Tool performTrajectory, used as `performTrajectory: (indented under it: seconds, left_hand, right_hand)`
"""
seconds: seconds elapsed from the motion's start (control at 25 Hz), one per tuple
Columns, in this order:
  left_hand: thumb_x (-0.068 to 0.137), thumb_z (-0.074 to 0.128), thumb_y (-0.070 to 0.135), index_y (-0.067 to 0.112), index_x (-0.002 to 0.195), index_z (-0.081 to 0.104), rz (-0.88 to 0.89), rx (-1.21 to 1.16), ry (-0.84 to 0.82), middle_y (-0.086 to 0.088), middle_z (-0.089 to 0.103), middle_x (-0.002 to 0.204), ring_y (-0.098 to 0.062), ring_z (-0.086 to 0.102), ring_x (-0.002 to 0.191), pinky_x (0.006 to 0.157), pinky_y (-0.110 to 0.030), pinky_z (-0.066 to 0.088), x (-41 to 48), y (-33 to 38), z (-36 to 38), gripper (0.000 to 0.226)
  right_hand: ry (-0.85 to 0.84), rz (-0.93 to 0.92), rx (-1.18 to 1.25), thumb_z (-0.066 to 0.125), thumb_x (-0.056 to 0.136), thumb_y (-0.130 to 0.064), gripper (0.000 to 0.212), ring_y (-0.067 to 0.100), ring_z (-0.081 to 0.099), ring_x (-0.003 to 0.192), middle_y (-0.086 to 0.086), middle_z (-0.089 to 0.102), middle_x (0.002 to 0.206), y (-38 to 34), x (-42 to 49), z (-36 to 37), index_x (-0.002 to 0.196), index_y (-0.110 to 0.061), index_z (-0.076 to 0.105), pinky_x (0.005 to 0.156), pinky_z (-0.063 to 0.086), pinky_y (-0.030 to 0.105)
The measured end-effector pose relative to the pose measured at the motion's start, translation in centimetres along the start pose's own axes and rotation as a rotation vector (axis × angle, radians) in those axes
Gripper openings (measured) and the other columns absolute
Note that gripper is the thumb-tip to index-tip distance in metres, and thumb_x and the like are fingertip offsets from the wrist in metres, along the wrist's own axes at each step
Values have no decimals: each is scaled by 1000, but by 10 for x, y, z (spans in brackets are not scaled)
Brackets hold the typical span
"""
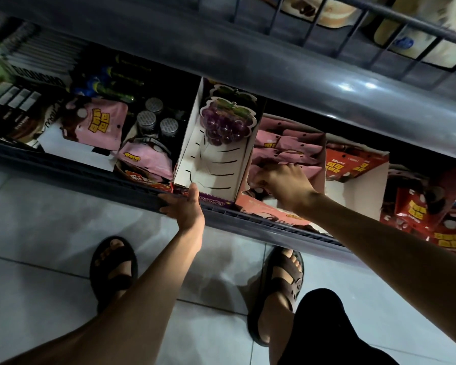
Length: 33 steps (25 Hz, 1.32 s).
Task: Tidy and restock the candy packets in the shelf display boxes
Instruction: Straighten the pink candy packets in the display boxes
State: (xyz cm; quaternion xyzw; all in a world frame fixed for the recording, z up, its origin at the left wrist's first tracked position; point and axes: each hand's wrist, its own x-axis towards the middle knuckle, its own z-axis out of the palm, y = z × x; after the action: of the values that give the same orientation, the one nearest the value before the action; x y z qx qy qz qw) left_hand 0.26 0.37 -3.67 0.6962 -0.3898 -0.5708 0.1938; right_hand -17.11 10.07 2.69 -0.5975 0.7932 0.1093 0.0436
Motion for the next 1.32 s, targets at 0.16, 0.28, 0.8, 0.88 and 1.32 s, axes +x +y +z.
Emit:
performTrajectory:
  seconds: [0.16, 0.28, 0.8, 0.88, 1.32]
  left_hand:
    - [95, 49, 47, 12, 154, -3, -24, -37, -24, -27, -8, 157, -38, -2, 147, 114, -55, 9, 1, 4, 2, 86]
    - [95, 49, 48, 12, 154, -2, 1, -25, -33, -26, -6, 157, -40, 1, 147, 115, -53, 10, 2, -1, 1, 86]
    - [94, 50, 48, 13, 154, -4, -17, -20, -32, -28, -9, 157, -39, 0, 147, 114, -54, 12, 2, 3, 0, 88]
    - [94, 49, 50, 14, 154, -4, -25, -20, -42, -26, -9, 157, -39, -1, 147, 114, -55, 9, 0, 4, -2, 88]
    - [78, 74, 45, 10, 153, -4, 201, 43, -10, -30, 5, 155, -42, 13, 144, 112, -50, 27, -1, -8, -24, 114]
  right_hand:
    - [54, 4, 3, 67, 86, -20, 33, 28, 60, 97, 6, 67, 113, -4, 3, -7, 118, -27, 64, 78, 43, 32]
    - [42, 21, 27, 65, 88, -24, 26, 25, 60, 93, 4, 67, 111, -7, 7, -8, 114, -29, 65, 70, 36, 28]
    - [70, 68, 118, 60, 92, -17, 27, 28, 64, 93, 6, 69, 112, -8, -3, -21, 114, -31, 67, 78, 51, 33]
    - [81, 59, 160, 57, 94, -20, 23, 26, 64, 94, 5, 67, 114, -8, -8, -28, 111, -31, 67, 81, 53, 38]
    - [81, -157, 466, 63, 91, -20, 37, 25, 62, 105, 6, 65, 120, -71, 23, -94, 128, -23, 58, 91, 48, 31]
